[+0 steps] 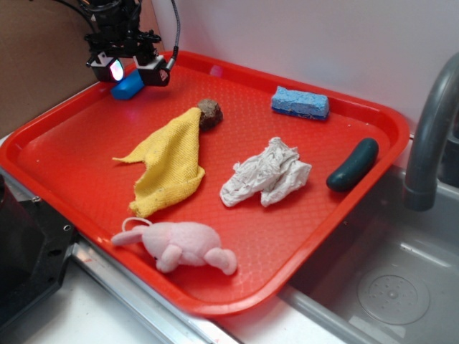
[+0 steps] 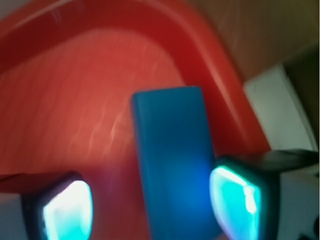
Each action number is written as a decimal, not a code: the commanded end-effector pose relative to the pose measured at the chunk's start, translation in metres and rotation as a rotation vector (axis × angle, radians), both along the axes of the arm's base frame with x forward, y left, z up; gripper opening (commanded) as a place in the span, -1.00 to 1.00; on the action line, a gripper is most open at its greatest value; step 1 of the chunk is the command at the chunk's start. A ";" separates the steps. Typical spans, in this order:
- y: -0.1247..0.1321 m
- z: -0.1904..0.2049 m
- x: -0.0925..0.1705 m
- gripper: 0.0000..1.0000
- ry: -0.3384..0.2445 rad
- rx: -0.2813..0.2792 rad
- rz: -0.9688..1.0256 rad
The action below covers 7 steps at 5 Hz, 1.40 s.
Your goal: Grab the blue block.
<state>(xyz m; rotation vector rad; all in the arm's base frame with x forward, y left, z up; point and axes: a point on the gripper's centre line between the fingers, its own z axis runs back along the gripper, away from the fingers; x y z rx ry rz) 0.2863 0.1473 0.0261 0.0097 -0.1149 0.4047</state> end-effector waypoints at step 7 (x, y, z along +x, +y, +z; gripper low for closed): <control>-0.019 0.052 0.011 1.00 -0.179 0.014 0.409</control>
